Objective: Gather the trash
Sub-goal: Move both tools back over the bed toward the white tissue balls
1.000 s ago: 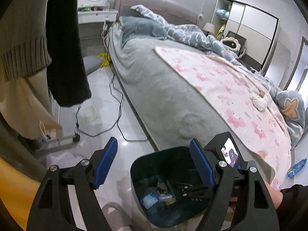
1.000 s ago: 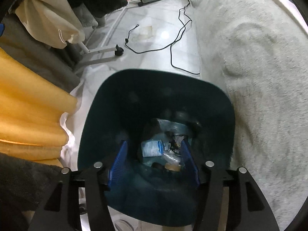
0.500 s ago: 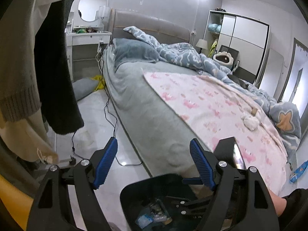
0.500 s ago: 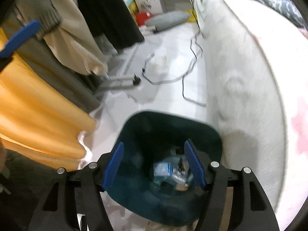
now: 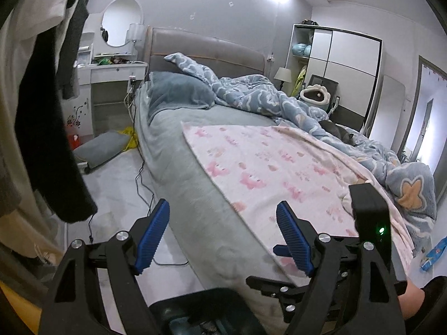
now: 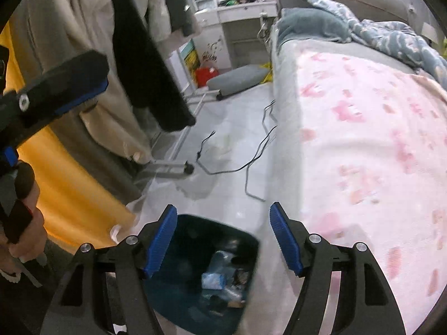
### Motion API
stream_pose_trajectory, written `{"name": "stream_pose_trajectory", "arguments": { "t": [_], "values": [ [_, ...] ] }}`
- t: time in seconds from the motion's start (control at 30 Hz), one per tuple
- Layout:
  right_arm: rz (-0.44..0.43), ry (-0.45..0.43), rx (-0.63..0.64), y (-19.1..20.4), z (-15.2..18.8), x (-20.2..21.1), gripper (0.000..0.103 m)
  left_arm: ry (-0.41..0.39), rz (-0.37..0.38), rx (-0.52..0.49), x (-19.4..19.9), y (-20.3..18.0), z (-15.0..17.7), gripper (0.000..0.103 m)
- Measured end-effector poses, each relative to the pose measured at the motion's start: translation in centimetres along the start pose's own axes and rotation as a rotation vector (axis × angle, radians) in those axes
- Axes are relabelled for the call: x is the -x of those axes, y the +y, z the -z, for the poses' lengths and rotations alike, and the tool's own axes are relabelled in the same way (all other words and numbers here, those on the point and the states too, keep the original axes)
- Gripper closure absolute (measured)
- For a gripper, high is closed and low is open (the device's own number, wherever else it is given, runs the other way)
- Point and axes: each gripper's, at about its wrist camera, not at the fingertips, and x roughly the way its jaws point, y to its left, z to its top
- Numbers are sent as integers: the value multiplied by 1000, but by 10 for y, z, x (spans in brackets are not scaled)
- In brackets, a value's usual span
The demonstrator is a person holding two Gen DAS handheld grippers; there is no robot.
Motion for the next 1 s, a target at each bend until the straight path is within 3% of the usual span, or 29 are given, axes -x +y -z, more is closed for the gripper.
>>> {"name": "stream_pose_trajectory", "arguments": {
  "t": [0.43, 1.0],
  "values": [
    [95, -102, -31, -75, -18, 48, 31, 10, 60, -25, -48, -56, -18, 17],
    [287, -192, -53, -172, -16, 107, 30, 58, 128, -29, -108, -113, -25, 13]
  ]
}}
